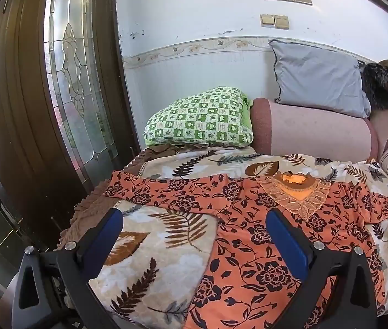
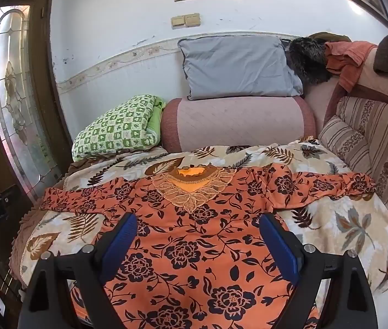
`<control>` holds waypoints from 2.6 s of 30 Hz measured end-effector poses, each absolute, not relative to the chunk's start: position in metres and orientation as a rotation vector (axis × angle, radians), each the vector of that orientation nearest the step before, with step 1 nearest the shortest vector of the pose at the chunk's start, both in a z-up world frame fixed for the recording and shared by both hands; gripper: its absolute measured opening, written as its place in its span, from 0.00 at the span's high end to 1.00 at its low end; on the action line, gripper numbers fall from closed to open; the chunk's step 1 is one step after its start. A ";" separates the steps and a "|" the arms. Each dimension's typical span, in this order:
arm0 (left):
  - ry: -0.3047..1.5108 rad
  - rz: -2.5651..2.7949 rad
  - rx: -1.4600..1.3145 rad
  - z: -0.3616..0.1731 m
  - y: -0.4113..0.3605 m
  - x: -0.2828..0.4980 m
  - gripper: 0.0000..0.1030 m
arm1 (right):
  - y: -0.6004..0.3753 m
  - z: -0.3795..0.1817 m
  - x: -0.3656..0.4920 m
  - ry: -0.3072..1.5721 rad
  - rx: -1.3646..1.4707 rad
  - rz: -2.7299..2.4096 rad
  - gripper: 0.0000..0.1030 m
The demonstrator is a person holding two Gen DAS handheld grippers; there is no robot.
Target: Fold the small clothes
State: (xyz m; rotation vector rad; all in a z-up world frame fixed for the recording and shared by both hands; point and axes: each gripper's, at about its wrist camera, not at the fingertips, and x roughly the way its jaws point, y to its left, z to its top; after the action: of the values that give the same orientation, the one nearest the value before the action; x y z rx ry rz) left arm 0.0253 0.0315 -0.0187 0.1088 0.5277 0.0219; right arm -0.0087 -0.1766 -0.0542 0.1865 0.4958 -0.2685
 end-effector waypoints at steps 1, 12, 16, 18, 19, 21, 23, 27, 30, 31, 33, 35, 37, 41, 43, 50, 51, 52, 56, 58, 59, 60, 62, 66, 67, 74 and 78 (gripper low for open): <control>0.532 0.023 0.112 -0.020 0.030 0.028 0.00 | -0.178 -0.056 -0.007 0.497 0.190 -0.271 0.11; 0.573 0.004 0.141 -0.036 -0.001 0.055 0.00 | -0.210 -0.067 0.014 0.511 0.230 -0.311 0.11; 0.563 -0.005 0.141 -0.033 -0.004 0.054 0.00 | -0.212 -0.064 0.012 0.507 0.238 -0.311 0.11; 0.559 -0.010 0.134 -0.030 -0.003 0.051 0.00 | -0.209 -0.063 0.010 0.523 0.231 -0.311 0.11; 0.558 -0.010 0.133 -0.029 -0.003 0.049 0.00 | -0.207 -0.061 0.008 0.520 0.226 -0.310 0.11; 0.557 -0.012 0.134 -0.028 -0.002 0.045 0.00 | -0.203 -0.060 0.005 0.540 0.231 -0.306 0.11; 0.554 -0.015 0.133 -0.025 0.000 0.041 0.00 | -0.200 -0.057 0.001 0.542 0.217 -0.308 0.11; 0.540 -0.014 0.123 -0.020 0.006 0.035 0.00 | -0.197 -0.048 -0.006 0.546 0.217 -0.309 0.11; 0.539 -0.011 0.123 -0.019 0.007 0.034 0.00 | -0.198 -0.045 -0.008 0.543 0.217 -0.313 0.11; 0.541 -0.012 0.123 -0.020 0.007 0.035 0.00 | -0.198 -0.045 -0.008 0.542 0.219 -0.315 0.11; 0.545 -0.013 0.125 -0.022 0.007 0.037 0.00 | -0.199 -0.045 -0.007 0.540 0.221 -0.318 0.11; 0.551 -0.013 0.126 -0.024 0.006 0.040 0.00 | -0.199 -0.046 -0.006 0.559 0.206 -0.323 0.11; 0.557 -0.016 0.126 -0.027 0.005 0.042 0.00 | -0.200 -0.048 -0.004 0.542 0.212 -0.319 0.11; 0.564 -0.015 0.134 -0.031 0.001 0.048 0.00 | -0.204 -0.055 0.002 0.510 0.248 -0.301 0.11; 0.569 -0.015 0.134 -0.035 -0.001 0.052 0.00 | -0.208 -0.058 0.006 0.514 0.261 -0.297 0.11; 0.609 -0.034 0.159 -0.060 -0.028 0.082 0.00 | -0.259 -0.083 0.013 0.553 0.355 -0.352 0.11; 0.615 -0.040 0.160 -0.064 -0.032 0.087 0.00 | -0.274 -0.089 0.013 0.558 0.386 -0.369 0.11; 0.629 -0.050 0.160 -0.073 -0.041 0.097 0.00 | -0.292 -0.095 0.011 0.557 0.419 -0.391 0.11; 0.702 -0.089 0.141 -0.106 -0.066 0.130 0.00 | -0.383 -0.127 0.002 0.556 0.610 -0.484 0.11; 0.740 -0.099 0.128 -0.124 -0.077 0.146 0.00 | -0.441 -0.147 -0.007 0.550 0.739 -0.505 0.11; 0.764 -0.112 0.118 -0.137 -0.084 0.156 0.00 | -0.460 -0.154 -0.010 0.540 0.777 -0.510 0.11; 0.776 -0.116 0.114 -0.145 -0.088 0.160 0.00 | -0.485 -0.163 -0.014 0.520 0.829 -0.521 0.11; 0.802 -0.113 0.116 -0.168 -0.095 0.172 0.00 | -0.534 -0.183 -0.024 0.495 0.958 -0.549 0.11; 0.870 -0.135 0.176 -0.207 -0.108 0.189 0.00 | -0.596 -0.212 -0.020 0.425 1.153 -0.495 0.12; 0.877 -0.139 0.197 -0.214 -0.111 0.193 0.00 | -0.609 -0.220 -0.016 0.394 1.199 -0.500 0.14; 0.865 -0.136 0.233 -0.231 -0.114 0.209 0.00 | -0.672 -0.261 0.008 0.224 1.400 -0.616 0.30; 0.874 -0.139 0.218 -0.234 -0.114 0.218 0.00 | -0.698 -0.260 0.030 0.244 1.367 -0.699 0.32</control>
State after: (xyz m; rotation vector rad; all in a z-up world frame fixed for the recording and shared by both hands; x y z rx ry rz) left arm 0.2179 -0.1139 -0.2342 0.2184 0.8738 -0.1389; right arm 0.0301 -0.6977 -0.2603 1.3672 0.2436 -0.6988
